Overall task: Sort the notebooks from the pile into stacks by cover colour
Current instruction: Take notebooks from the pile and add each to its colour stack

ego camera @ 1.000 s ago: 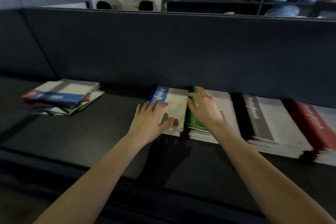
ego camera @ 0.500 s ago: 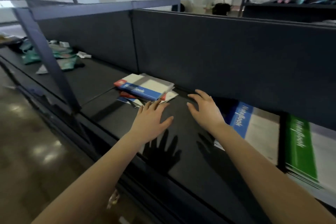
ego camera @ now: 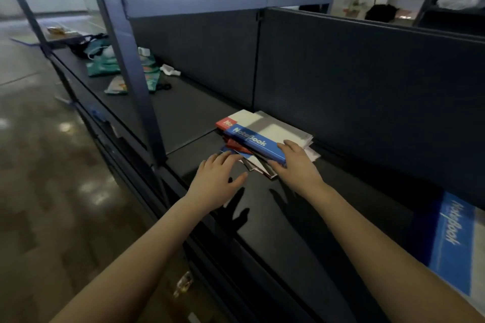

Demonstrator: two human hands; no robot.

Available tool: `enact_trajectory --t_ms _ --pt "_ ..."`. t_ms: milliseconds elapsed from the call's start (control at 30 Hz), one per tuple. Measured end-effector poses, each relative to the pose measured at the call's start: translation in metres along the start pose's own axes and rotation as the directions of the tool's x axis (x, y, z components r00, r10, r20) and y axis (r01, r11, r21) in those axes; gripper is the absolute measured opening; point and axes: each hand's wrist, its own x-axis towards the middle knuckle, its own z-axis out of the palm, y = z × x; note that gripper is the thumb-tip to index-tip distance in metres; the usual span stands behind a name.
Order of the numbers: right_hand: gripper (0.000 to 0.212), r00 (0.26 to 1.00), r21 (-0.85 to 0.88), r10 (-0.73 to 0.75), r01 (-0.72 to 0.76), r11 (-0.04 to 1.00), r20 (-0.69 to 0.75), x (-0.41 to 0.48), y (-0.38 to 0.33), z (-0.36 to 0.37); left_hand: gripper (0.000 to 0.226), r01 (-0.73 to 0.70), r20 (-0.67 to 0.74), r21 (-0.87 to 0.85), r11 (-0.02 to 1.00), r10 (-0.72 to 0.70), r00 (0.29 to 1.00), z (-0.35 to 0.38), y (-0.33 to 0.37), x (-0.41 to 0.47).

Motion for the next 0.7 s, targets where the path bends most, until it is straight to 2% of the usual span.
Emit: enact_trajectory --t_ms 267,400,500,700 --pt "0.066 0.999 -0.157 0.031 -0.026 0.987 0.031 0.047 -0.006 0.026 0.050 -0.002 0.056 -0.077 0.997 0.006 0.998 -0.008 -0.039 0.037" --pt "0.053 0.997 -0.252 0.068 -0.054 0.966 0.046 0.061 0.000 0.036 0.044 -0.050 0.081 -0.109 0.993 0.059 0.995 -0.007 -0.050 0.052" --pt "0.052 0.996 -0.290 0.078 -0.060 0.955 0.051 0.068 -0.001 0.039 0.041 -0.082 0.079 -0.119 0.989 0.092 0.993 -0.011 -0.054 0.058" --pt "0.073 0.975 -0.346 0.193 -0.145 0.927 0.109 0.079 0.009 0.040 0.039 -0.117 0.044 -0.131 0.984 0.124 0.991 -0.013 -0.059 0.065"
